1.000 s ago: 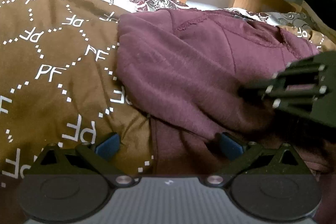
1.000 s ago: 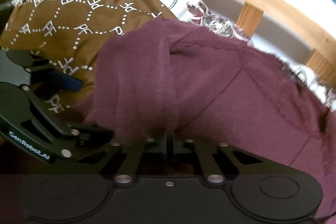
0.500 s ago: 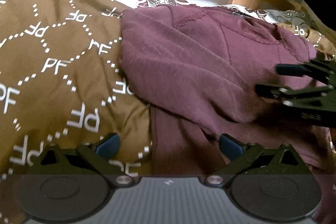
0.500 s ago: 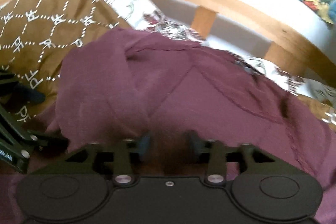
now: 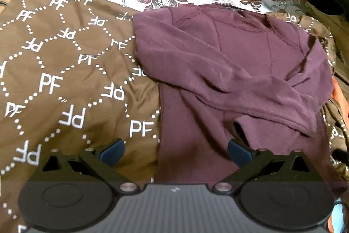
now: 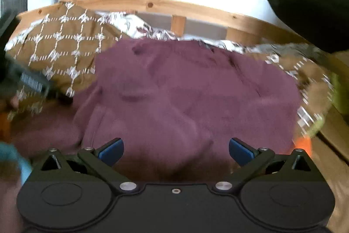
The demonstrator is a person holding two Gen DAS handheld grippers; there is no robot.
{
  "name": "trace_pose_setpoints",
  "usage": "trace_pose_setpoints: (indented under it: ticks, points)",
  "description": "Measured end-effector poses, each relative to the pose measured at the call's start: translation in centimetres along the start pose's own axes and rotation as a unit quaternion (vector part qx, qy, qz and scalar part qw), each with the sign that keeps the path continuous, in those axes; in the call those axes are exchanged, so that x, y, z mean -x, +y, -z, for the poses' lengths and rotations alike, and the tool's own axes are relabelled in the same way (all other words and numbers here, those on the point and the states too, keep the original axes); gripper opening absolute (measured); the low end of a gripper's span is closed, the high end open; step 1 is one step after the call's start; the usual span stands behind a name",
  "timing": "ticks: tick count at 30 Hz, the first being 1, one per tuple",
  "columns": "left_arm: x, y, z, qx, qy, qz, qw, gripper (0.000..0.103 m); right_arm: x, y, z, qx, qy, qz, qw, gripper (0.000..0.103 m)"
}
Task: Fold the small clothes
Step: 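Move the right tool to the maroon shirt's hem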
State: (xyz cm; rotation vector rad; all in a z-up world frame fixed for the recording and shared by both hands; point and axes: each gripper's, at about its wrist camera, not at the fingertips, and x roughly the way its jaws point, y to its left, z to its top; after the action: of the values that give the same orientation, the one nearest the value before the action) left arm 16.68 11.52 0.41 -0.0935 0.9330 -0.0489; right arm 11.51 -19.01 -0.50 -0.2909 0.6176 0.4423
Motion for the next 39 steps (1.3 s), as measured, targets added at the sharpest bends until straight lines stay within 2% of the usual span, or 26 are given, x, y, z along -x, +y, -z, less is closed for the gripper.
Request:
trace_pose_setpoints:
  ticks: [6,13,21,26,28,35,37,39]
  points:
    - [2.3,-0.6,0.8,-0.015,-0.007,-0.007,0.9998,0.102,3.7,0.6,3.0,-0.037,0.009,0.004,0.999,0.102]
    - [3.4,-1.1,1.9,-0.030,-0.011,-0.011,0.9994,0.102,4.8,2.4,4.6,-0.019,0.027,0.005,0.999,0.102]
    - [4.4,-0.2,5.3,-0.101,-0.027,0.009,0.9944,0.102,3.4,4.4,6.9,0.035,0.087,0.025,0.995,0.102]
    - [4.1,0.8,6.7,-0.110,-0.006,0.007,0.9939,0.102,2.6,4.7,7.0,0.061,0.097,0.043,0.993,0.102]
    - [4.0,1.2,7.1,-0.110,0.000,0.011,0.9939,0.102,2.3,5.3,7.1,0.084,0.106,0.050,0.989,0.102]
    - [3.9,1.7,8.4,-0.131,0.008,0.023,0.9911,0.102,1.9,6.4,7.6,0.180,0.093,0.082,0.976,0.102]
    - [3.9,1.6,8.6,-0.138,0.009,0.029,0.9899,0.102,1.7,6.5,7.6,0.195,0.082,0.089,0.973,0.100]
    - [4.1,1.6,8.7,-0.148,0.011,0.039,0.9881,0.102,1.5,6.4,7.5,0.197,0.084,0.077,0.974,0.081]
